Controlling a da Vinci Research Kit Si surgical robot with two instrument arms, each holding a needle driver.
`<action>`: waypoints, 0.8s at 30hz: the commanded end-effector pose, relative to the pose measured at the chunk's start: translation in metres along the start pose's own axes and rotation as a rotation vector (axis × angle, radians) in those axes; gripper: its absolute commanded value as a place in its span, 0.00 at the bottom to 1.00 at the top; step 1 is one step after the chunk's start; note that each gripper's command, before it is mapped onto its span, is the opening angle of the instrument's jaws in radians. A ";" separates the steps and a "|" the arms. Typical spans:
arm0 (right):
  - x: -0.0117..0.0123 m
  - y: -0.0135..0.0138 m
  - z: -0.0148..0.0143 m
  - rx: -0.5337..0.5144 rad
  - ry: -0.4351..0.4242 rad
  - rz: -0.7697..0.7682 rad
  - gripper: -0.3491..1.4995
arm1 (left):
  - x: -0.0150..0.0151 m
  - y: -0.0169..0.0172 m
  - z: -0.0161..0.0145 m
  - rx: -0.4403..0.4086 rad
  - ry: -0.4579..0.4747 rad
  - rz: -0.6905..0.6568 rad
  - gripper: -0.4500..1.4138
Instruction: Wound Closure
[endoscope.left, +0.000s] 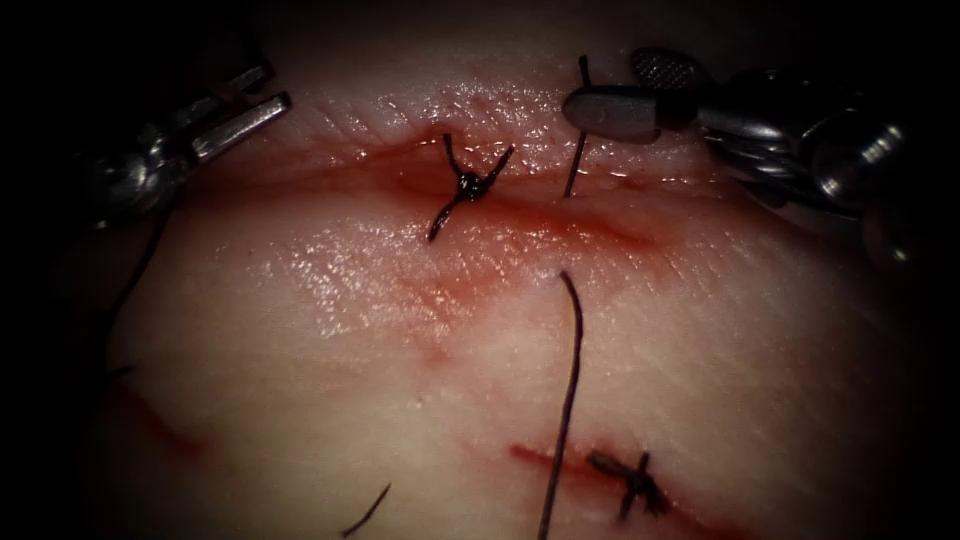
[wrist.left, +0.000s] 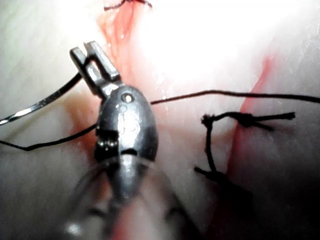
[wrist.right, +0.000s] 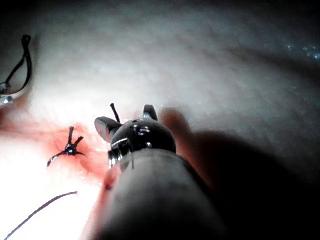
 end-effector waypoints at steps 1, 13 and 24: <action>-0.0001 0.0000 0.0014 0.007 -0.003 -0.003 0.79 | -0.0004 0.0001 0.0009 -0.002 -0.001 -0.002 0.00; -0.0001 -0.0006 0.0015 -0.005 0.021 0.003 0.00 | -0.0015 -0.0006 0.0022 0.001 -0.037 0.031 0.00; 0.0043 -0.0037 -0.0025 0.041 0.166 -0.059 0.00 | -0.0044 -0.0011 0.0027 0.017 -0.146 0.082 0.00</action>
